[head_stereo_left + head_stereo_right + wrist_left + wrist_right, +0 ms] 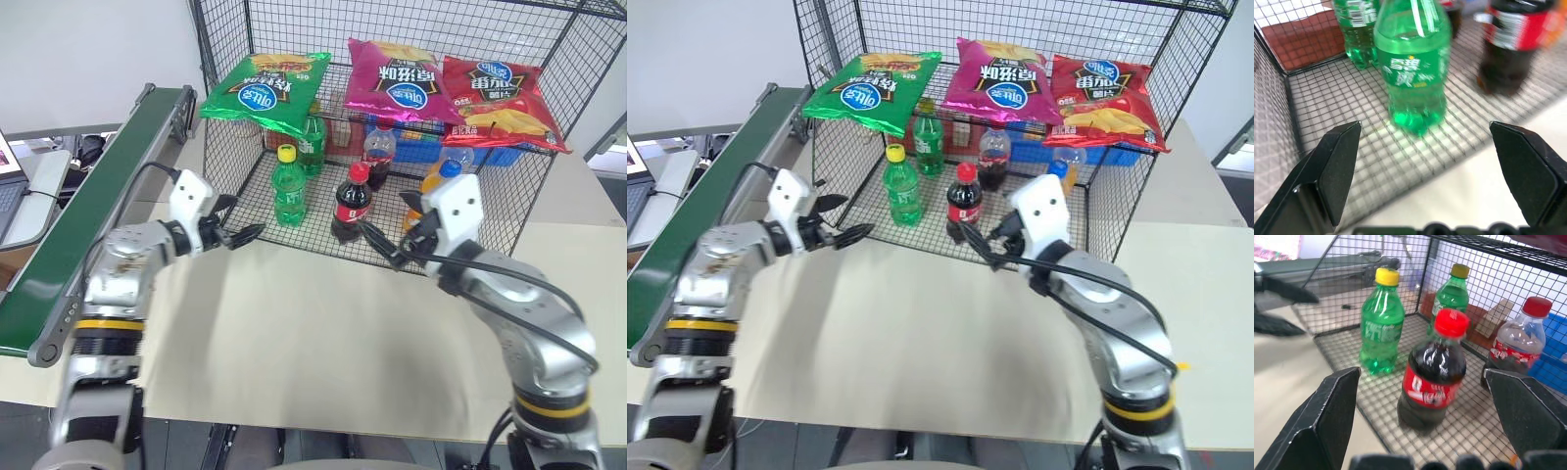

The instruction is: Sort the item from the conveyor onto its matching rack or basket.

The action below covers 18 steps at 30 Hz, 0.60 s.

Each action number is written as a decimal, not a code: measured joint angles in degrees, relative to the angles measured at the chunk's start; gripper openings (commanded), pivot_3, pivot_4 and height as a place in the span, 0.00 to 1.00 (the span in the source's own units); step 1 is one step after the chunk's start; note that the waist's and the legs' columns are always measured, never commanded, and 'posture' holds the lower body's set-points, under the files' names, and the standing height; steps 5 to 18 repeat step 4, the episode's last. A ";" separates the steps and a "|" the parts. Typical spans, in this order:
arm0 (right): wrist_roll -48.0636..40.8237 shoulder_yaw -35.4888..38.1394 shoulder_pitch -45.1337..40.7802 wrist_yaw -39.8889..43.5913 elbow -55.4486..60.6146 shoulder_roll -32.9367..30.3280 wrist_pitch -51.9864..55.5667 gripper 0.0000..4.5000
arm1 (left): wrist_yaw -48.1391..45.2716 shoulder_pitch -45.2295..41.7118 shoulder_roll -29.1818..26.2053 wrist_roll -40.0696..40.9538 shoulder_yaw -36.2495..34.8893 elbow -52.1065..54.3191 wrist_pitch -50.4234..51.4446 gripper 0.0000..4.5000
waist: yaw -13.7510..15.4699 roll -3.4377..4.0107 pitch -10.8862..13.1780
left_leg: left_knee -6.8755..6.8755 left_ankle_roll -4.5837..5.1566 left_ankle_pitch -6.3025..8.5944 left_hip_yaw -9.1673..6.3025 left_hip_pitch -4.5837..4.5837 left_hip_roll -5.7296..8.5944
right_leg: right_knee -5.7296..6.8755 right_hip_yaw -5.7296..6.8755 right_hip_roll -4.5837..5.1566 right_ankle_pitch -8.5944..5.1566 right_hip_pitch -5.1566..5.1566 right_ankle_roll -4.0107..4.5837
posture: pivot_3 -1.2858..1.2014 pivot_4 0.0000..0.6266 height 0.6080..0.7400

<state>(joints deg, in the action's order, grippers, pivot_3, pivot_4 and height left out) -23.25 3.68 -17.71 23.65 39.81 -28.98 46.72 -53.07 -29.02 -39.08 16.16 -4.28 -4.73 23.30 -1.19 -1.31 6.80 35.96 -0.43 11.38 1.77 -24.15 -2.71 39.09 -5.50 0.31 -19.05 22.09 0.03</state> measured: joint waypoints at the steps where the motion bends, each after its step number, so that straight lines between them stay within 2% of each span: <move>1: -1.30 1.12 0.35 1.11 0.76 -0.85 0.02 1.00 | -0.61 0.59 -1.01 1.12 -0.82 1.79 1.05 0.99 | -0.02 0.00 0.00 | 0.01 0.00 0.00 0.00 0.00 -0.01 | 0.00 0.00 -0.01 0.00 -0.01 0.00 | 0.52 0.24 1.00; 4: -4.13 2.97 0.63 2.72 1.64 -2.03 0.05 1.00 | -1.29 1.20 -2.09 3.28 -2.31 5.27 2.94 0.99 | -0.05 0.00 0.00 | 0.02 0.00 0.00 0.01 0.03 -0.01 | -0.04 -0.01 -0.01 -0.01 -0.06 -0.01 | 0.52 0.24 1.00; 18: -4.13 2.97 0.63 2.72 1.64 -2.03 0.05 1.00 | -1.29 1.20 -2.09 3.28 -2.31 5.27 2.94 0.99 | -0.05 0.00 0.00 | 0.02 0.00 0.00 0.01 0.03 -0.01 | -0.04 -0.01 -0.01 -0.01 -0.06 -0.01 | 0.52 0.24 1.00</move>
